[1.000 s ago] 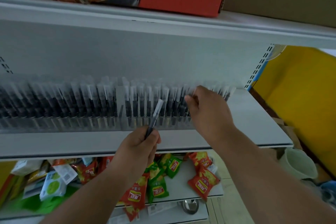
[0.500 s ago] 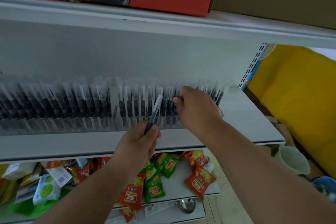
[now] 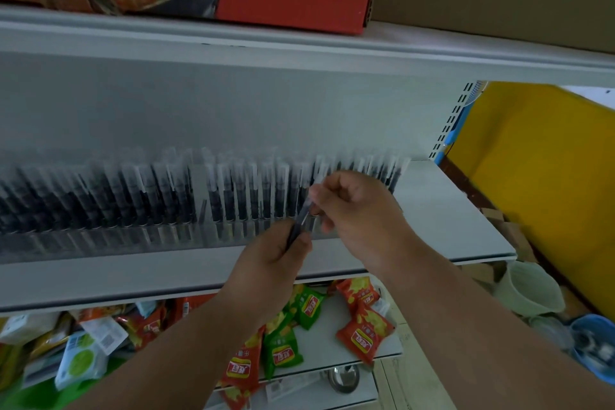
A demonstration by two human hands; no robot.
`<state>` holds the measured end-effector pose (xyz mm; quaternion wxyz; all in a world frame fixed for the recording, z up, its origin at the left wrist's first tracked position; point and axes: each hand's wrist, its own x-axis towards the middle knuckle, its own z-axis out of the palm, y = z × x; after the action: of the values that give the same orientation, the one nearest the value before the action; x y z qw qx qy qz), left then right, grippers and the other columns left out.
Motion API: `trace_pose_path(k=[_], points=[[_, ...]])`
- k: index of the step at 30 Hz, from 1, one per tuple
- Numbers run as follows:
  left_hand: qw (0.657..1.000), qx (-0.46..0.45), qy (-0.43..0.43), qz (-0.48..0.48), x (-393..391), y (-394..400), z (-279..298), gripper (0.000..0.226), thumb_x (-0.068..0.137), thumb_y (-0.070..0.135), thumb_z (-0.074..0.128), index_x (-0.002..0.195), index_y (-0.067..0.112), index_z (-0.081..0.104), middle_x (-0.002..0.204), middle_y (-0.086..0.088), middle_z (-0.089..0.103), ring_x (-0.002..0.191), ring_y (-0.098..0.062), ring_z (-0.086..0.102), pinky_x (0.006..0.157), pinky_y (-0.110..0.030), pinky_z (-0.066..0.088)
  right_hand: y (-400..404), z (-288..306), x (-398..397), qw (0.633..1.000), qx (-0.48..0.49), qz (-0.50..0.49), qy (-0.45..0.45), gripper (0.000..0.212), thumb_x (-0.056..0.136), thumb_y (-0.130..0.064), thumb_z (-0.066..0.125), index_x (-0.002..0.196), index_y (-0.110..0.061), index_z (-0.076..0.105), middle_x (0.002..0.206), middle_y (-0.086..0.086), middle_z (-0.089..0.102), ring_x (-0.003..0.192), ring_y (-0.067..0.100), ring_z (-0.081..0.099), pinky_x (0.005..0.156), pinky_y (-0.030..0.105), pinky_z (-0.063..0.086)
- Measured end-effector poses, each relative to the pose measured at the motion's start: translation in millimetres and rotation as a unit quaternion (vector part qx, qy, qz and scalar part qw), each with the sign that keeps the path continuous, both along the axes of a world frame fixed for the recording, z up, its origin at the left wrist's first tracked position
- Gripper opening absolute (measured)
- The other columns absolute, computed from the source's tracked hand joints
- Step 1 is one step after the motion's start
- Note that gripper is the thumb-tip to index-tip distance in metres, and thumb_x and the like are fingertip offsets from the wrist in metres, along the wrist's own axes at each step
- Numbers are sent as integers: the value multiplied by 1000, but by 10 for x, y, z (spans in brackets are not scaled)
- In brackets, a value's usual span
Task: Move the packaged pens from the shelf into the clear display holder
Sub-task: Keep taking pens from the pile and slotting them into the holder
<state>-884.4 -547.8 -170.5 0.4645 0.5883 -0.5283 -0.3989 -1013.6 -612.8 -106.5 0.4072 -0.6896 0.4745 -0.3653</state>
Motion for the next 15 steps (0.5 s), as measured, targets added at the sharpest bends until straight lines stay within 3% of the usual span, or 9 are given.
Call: trace_pose_path(k=[3, 5, 7, 10, 12, 15], points=[[991, -43, -121, 30, 64, 36, 24, 21, 99, 35, 45, 81, 27, 52, 56, 11, 45, 48, -4, 39, 45, -17, 32, -61, 69, -106, 997, -19, -66, -45, 21, 98, -29, 55, 86, -14, 63, 64, 4, 66, 48, 4, 55, 51, 24, 43], [978, -89, -173, 71, 137, 60, 22, 14, 98, 36, 43, 90, 33, 55, 69, 16, 55, 61, -2, 51, 53, -14, 38, -158, 115, -198, 991, -74, -95, -65, 18, 98, -29, 53, 88, -16, 60, 64, 2, 64, 51, 8, 56, 54, 28, 42], [949, -148, -262, 95, 219, 36, -11, 19, 98, 37, 40, 103, 30, 57, 89, 17, 55, 82, -3, 54, 70, -20, 44, -237, 132, -278, 983, -155, -99, -24, 15, 98, -30, 51, 91, -19, 58, 71, -1, 65, 60, 12, 60, 57, 25, 45], [883, -191, -419, 94, 271, -39, -57, 33, 94, 36, 42, 112, 18, 63, 106, 5, 57, 100, -15, 50, 88, -28, 41, -298, 151, -331, 965, -241, -82, 63, 12, 98, -30, 51, 97, -20, 57, 76, -7, 62, 65, 8, 57, 57, 15, 42], [855, -174, -481, 86, 271, -69, -87, 40, 91, 38, 43, 115, 15, 65, 110, 0, 59, 105, -20, 50, 91, -35, 45, -325, 128, -325, 955, -262, -64, 123, 13, 99, -30, 50, 101, -19, 56, 79, -10, 59, 67, 5, 55, 58, 17, 40], [839, -149, -518, 71, 264, -71, -137, 46, 88, 40, 42, 119, 15, 65, 113, 1, 58, 106, -22, 50, 90, -40, 48, -347, 83, -299, 955, -262, -35, 136, 14, 99, -30, 49, 102, -18, 55, 82, -11, 57, 69, 1, 52, 60, 23, 38]])
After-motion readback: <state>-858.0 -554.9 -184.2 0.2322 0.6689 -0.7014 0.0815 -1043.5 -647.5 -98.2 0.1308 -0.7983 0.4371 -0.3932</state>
